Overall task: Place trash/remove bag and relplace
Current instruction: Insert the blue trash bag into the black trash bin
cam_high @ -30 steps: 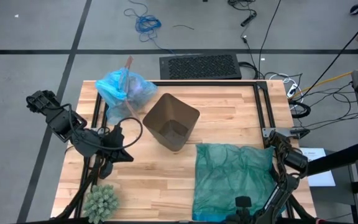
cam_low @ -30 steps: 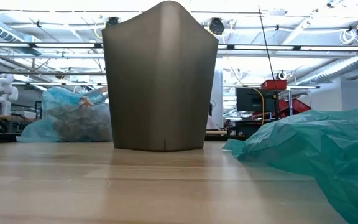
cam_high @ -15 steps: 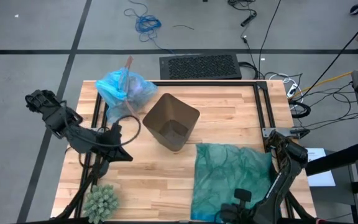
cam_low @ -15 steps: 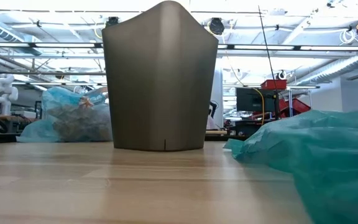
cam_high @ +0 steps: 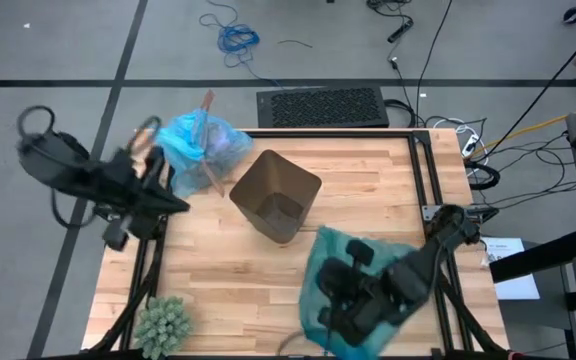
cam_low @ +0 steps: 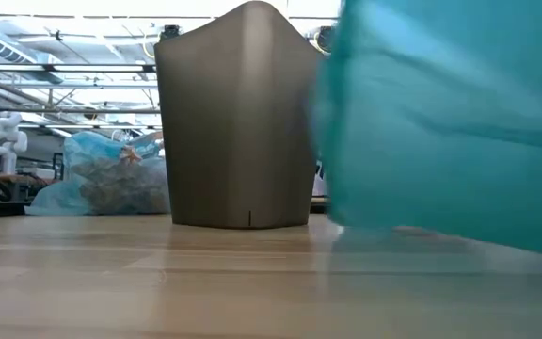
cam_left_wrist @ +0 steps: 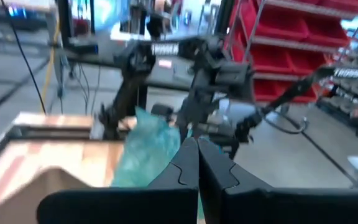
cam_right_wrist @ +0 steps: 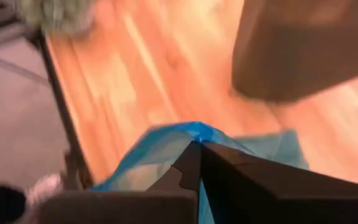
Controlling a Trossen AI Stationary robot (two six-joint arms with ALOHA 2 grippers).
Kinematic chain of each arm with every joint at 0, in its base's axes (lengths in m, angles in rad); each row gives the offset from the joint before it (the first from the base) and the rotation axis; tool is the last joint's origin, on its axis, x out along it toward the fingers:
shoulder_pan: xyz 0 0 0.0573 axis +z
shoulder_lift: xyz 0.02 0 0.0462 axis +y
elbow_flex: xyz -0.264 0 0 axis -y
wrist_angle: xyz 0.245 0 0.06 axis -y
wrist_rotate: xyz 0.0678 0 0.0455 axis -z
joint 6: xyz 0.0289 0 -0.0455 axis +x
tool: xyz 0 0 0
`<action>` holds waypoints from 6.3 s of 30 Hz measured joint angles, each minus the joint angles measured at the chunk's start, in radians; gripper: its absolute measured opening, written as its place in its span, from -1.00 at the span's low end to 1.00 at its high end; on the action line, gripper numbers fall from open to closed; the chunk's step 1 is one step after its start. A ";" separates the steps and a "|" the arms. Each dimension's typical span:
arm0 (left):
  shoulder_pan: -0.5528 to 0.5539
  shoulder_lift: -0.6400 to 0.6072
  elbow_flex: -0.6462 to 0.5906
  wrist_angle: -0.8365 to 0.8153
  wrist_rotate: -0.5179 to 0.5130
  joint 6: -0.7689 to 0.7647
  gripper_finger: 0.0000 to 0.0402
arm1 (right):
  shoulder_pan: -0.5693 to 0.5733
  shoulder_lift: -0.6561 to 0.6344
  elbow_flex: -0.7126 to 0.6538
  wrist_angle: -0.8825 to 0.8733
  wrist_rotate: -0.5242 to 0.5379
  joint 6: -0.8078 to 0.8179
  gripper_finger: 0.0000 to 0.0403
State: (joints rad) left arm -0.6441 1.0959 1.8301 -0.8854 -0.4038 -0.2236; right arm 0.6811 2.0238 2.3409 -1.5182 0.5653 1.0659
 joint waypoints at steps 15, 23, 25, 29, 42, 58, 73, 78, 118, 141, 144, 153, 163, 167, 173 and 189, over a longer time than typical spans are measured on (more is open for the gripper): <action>0.000 -0.007 0.104 0.041 -0.010 0.123 -1.00 | -0.205 -0.113 0.015 0.542 0.249 -0.601 -1.00; 0.000 -0.006 0.104 0.042 -0.053 0.159 -1.00 | -0.285 -0.164 0.015 0.987 0.253 -1.027 -1.00; 0.000 -0.006 0.104 0.042 -0.090 0.153 -1.00 | -0.306 -0.171 0.015 1.084 0.252 -1.117 -1.00; 0.000 -0.006 0.104 0.043 -0.169 0.153 -1.00 | -0.352 -0.180 0.015 1.242 0.246 -1.265 -1.00; 0.000 -0.004 0.104 0.057 -0.480 0.152 -1.00 | -0.554 -0.179 0.016 1.324 0.024 -1.404 -1.00; 0.005 0.005 0.103 -0.002 -0.726 -0.124 -1.00 | -0.669 -0.220 0.015 1.298 -0.319 -1.284 -1.00; 0.060 0.041 0.100 -0.077 -0.653 -0.059 -0.31 | -0.669 -0.205 0.015 1.262 -0.496 -1.204 -1.00; 0.138 0.084 0.100 -0.085 -0.637 -0.058 -0.13 | -0.675 -0.206 0.015 1.273 -0.537 -1.178 -1.00; 0.383 0.363 0.099 -0.235 -0.526 -0.059 -0.09 | -0.754 -0.206 0.015 1.268 -0.561 -1.182 -1.00; 0.402 0.229 0.120 -0.228 -0.554 -0.071 -0.99 | -0.754 -0.206 0.015 1.321 -0.598 -1.173 -1.00; 0.393 0.220 0.120 -0.197 -0.397 -0.053 -0.98 | -0.755 -0.206 0.015 1.321 -0.598 -1.184 -1.00; 0.393 0.224 0.120 -0.195 -0.245 -0.109 -0.44 | -0.774 -0.206 0.015 1.320 -0.598 -1.185 -1.00; 0.393 0.276 0.120 -0.198 -0.348 -0.112 0.16 | -0.781 -0.206 0.015 1.319 -0.617 -1.185 -1.00; 0.403 0.311 0.120 -0.225 -0.481 -0.111 0.24 | -0.785 -0.206 0.015 1.320 -0.623 -1.182 -1.00; 0.446 0.341 0.119 -0.256 -0.701 -0.110 0.21 | -0.785 -0.206 0.015 1.328 -0.624 -1.182 -1.00; 0.514 0.311 0.119 -0.251 -0.623 -0.021 -0.98 | -0.784 -0.206 0.015 1.354 -0.676 -1.145 -1.00</action>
State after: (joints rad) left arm -0.1296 1.4067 1.9495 -1.1363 -1.0264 -0.2444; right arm -0.1031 1.8179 2.3562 -0.1642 -0.1108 -0.0788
